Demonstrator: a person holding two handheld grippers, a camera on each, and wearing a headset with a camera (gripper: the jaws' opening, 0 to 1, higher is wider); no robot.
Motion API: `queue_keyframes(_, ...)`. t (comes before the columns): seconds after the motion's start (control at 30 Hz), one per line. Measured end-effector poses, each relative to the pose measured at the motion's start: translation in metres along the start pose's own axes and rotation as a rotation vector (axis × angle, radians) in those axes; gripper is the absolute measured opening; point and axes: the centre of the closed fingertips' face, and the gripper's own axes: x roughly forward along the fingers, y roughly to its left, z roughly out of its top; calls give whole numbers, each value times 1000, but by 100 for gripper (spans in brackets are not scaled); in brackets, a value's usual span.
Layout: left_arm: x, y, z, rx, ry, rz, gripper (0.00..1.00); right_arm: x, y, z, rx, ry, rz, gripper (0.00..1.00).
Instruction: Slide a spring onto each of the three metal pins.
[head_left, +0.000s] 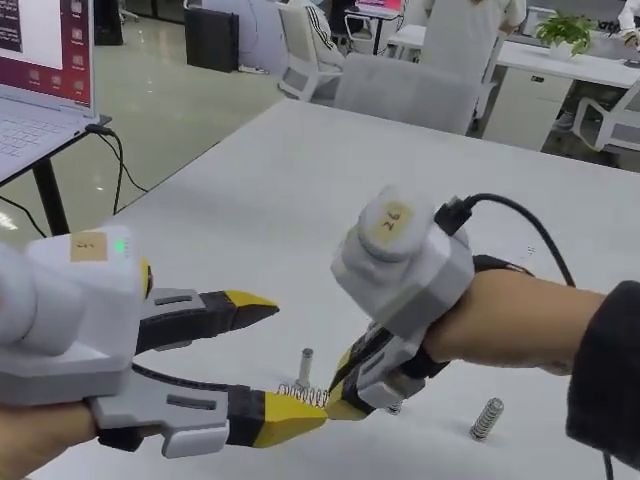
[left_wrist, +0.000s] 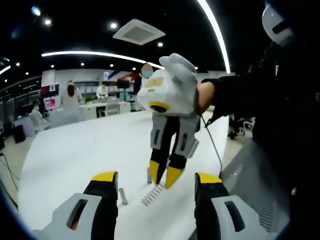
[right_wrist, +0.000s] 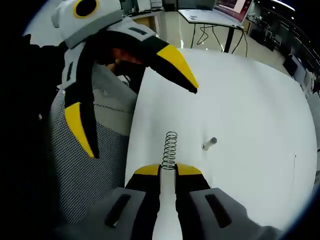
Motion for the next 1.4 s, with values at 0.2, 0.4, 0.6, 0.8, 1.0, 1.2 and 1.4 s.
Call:
queue_keyframes(0.2, 1, -6, 1, 27, -2, -25, 48, -32, 12, 5, -27, -26, 5, 7)
queue_keyframes(0.4, 3, -15, 2, 61, -8, -64, 38, -60, 27, 15, -69, -51, 34, 7)
queue_keyframes(0.6, 3, -25, 7, 102, -38, -110, 30, -67, 34, 20, -82, -48, 64, 7)
queue_keyframes(0.8, 2, -31, 10, 150, -56, -136, 22, -66, 41, 21, -91, -31, 96, 7)
queue_keyframes(1.0, 1, -36, 11, 193, -62, -165, 9, -68, 44, 25, -64, -42, 127, 7)
queue_keyframes(1.2, 1, -39, 11, 214, -63, -179, 4, -72, 41, 30, -1, -77, 125, 7)
queue_keyframes(1.4, -1, -35, 18, 192, -94, -164, 3, -75, 38, 35, -41, -123, 91, 12)
